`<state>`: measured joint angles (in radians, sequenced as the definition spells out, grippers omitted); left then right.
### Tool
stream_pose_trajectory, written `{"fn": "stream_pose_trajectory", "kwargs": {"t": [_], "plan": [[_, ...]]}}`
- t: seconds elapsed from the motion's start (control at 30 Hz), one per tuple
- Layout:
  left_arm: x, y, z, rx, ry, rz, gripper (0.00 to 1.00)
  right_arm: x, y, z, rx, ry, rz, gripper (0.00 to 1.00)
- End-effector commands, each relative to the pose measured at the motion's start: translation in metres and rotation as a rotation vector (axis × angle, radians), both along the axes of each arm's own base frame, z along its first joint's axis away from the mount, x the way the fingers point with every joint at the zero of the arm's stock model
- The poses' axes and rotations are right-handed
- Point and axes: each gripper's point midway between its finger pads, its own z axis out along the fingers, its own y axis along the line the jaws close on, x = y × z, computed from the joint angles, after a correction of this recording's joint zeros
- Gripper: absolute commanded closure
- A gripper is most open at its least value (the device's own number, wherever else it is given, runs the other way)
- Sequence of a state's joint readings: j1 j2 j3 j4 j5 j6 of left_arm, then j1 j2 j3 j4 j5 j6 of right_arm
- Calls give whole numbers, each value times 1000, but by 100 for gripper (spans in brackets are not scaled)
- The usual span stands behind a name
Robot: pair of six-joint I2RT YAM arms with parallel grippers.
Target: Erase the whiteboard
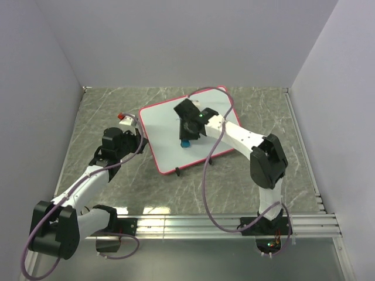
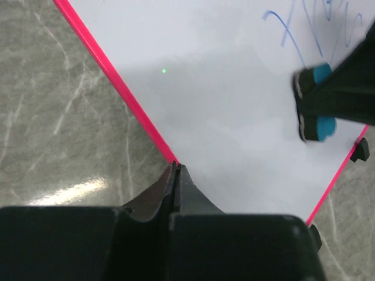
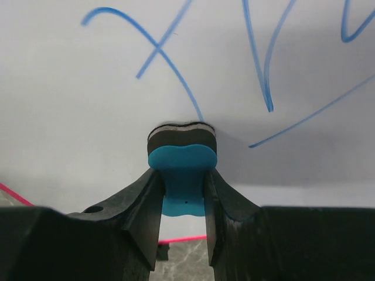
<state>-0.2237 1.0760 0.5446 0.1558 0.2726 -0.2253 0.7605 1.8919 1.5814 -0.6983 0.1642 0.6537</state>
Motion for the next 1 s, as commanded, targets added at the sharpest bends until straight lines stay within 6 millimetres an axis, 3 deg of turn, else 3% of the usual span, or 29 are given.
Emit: {"fn": "stream_pose_trajectory", "kwargs": {"t": [0.0, 0.17, 0.33, 0.53, 0.67, 0.73, 0.77, 0.83, 0.97], "plan": [[-4, -5, -5, 3, 9, -39, 100, 49, 6, 14, -22, -108, -41, 100], [-4, -5, -5, 8, 8, -41, 100, 83, 28, 33, 9, -142, -44, 100], [-6, -8, -3, -2, 9, -57, 100, 87, 35, 35, 26, -140, -43, 100], [-1, -1, -2, -6, 24, -5, 100, 50, 12, -3, 4, -58, -52, 100], [3, 7, 1, -9, 26, 33, 100, 18, -16, -24, -31, -6, -60, 100], [6, 13, 3, -12, 21, 61, 100, 8, -23, -17, -13, -20, -65, 100], [7, 14, 4, -14, 20, 69, 100, -2, -33, -28, -37, 4, -68, 100], [8, 16, 5, -34, 33, 72, 100, -10, -41, -23, -32, -3, -77, 100], [9, 10, 11, -86, 43, 35, 100, -30, -56, -35, -44, 29, -86, 100]]}}
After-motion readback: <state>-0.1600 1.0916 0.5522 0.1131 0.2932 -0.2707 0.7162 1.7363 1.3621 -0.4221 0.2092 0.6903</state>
